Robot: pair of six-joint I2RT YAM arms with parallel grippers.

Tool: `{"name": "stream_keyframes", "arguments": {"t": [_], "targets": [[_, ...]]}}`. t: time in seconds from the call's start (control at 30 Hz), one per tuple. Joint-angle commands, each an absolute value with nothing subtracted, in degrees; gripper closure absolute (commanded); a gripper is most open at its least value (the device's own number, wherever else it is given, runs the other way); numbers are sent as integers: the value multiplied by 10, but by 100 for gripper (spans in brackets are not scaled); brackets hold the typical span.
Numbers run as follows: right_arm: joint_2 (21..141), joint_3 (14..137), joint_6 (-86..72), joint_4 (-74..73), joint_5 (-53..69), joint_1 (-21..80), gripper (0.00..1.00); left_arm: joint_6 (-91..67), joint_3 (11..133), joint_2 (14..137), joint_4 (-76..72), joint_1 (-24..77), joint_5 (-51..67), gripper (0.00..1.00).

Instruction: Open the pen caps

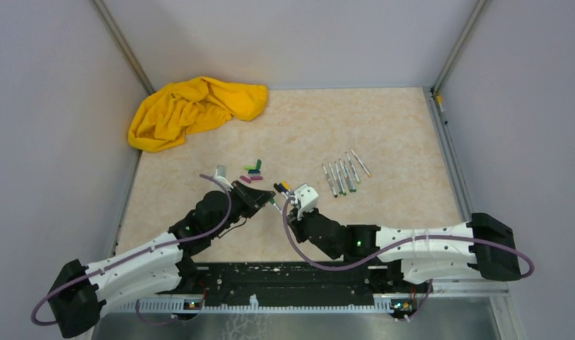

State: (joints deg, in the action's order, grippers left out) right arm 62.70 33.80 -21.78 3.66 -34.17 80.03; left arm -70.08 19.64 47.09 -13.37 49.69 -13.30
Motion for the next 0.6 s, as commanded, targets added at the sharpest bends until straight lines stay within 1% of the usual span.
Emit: {"name": "stream_keyframes", "arguments": {"t": [0.0, 0.2, 0.57], "targets": [[608, 316, -229, -32, -369, 819, 100, -695, 229, 466, -147, 483, -210, 100], [608, 316, -235, -49, -393, 840, 100, -662, 273, 496, -139, 483, -220, 100], [565, 292, -266, -83, -419, 862, 100, -613, 312, 510, -113, 483, -246, 100]]}}
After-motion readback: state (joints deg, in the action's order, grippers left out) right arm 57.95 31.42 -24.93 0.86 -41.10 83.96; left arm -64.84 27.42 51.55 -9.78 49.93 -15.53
